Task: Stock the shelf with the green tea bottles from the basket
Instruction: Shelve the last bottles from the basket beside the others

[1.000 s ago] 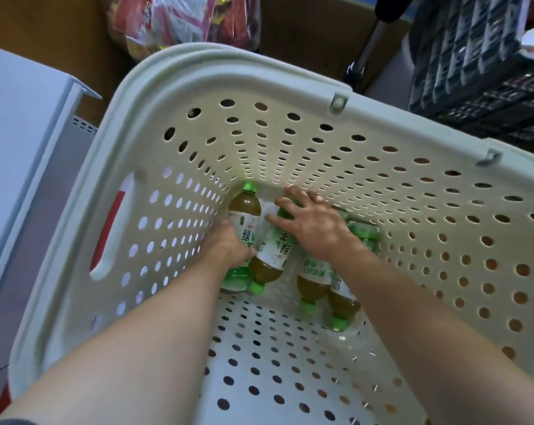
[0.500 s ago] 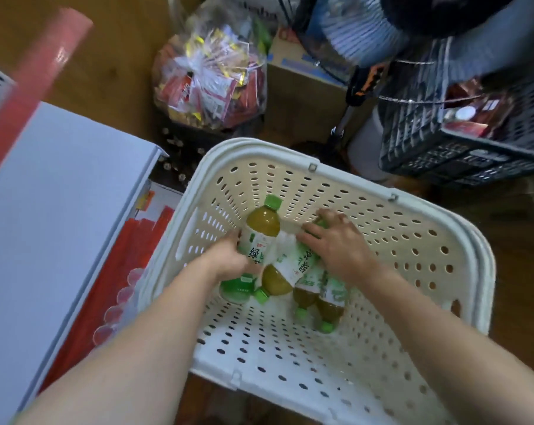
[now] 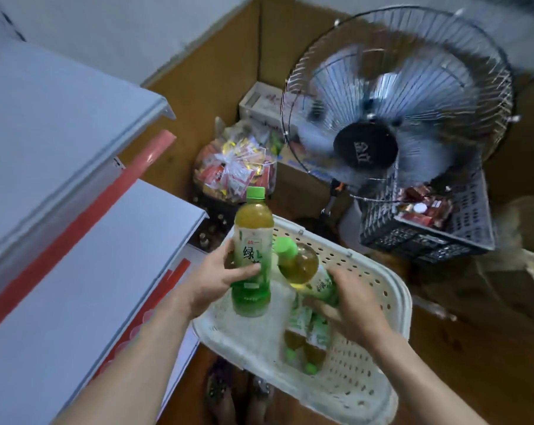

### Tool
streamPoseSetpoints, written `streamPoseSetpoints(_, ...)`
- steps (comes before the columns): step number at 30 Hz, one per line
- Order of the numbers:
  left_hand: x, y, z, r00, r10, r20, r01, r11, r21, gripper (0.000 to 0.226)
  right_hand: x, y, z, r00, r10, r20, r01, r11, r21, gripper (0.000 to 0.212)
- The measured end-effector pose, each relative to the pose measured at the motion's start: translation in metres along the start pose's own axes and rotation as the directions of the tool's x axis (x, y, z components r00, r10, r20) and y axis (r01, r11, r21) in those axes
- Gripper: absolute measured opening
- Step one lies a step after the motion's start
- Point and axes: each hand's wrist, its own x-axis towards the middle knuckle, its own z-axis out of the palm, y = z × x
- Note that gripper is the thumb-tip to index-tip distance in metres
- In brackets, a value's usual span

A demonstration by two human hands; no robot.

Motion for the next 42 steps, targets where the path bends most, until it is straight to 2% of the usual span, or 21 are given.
streamPoseSetpoints(3, -0.029, 0.030, 0.009, 0.993, 0.117, -0.031, -0.117, 0.993, 0.002, 0.064, -0.007, -0.044, -0.011, 0.991, 0.029, -0.129, 0.005, 0.967, 0.256, 0.053)
streamPoseSetpoints(6, -0.057, 0.054, 0.015, 0.969, 0.222, -0.105, -0.222, 0.975, 0.009, 0.056, -0.004, -0.087, -0.024, 0.976, 0.073, -0.207, 0.030, 0.890, 0.454, 0.051)
streamPoseSetpoints(10, -0.095, 0.077, 0.016, 0.918, 0.330, -0.220, -0.342, 0.940, -0.019, 0.052, -0.004, -0.137, -0.038, 0.950, 0.082, -0.300, 0.124, 0.783, 0.610, 0.050)
streamPoseSetpoints(13, -0.125, 0.093, 0.006, 0.877, 0.397, -0.273, -0.411, 0.911, 0.003, 0.045, -0.008, -0.171, -0.049, 0.942, 0.022, -0.336, 0.201, 0.763, 0.614, 0.048)
streamPoseSetpoints(19, -0.190, 0.107, -0.026, 0.773, 0.515, -0.370, -0.525, 0.847, 0.083, 0.050, -0.030, -0.252, -0.070, 0.918, -0.091, -0.386, 0.332, 0.710, 0.622, 0.044)
streamPoseSetpoints(24, -0.246, 0.106, -0.070, 0.686, 0.542, -0.485, -0.548, 0.824, 0.145, 0.053, -0.049, -0.325, -0.068, 0.879, -0.196, -0.434, 0.437, 0.693, 0.573, 0.049)
streamPoseSetpoints(26, -0.266, 0.106, -0.088, 0.655, 0.556, -0.511, -0.556, 0.813, 0.172, 0.061, -0.057, -0.351, -0.061, 0.864, -0.225, -0.450, 0.473, 0.669, 0.573, 0.052)
streamPoseSetpoints(28, -0.285, 0.105, -0.100, 0.631, 0.563, -0.533, -0.555, 0.808, 0.196, 0.068, -0.067, -0.372, -0.055, 0.860, -0.235, -0.454, 0.487, 0.645, 0.589, 0.051)
streamPoseSetpoints(33, -0.326, 0.097, -0.122, 0.547, 0.573, -0.611, -0.564, 0.791, 0.237, 0.068, -0.073, -0.416, -0.038, 0.858, -0.284, -0.429, 0.505, 0.617, 0.603, 0.053)
streamPoseSetpoints(38, -0.357, 0.086, -0.144, 0.396, 0.581, -0.711, -0.604, 0.748, 0.275, 0.062, -0.069, -0.455, -0.018, 0.826, -0.400, -0.397, 0.563, 0.585, 0.583, 0.045)
streamPoseSetpoints(42, -0.374, 0.071, -0.157, 0.271, 0.575, -0.772, -0.590, 0.733, 0.338, 0.054, -0.060, -0.482, -0.002, 0.810, -0.497, -0.312, 0.568, 0.531, 0.630, 0.051)
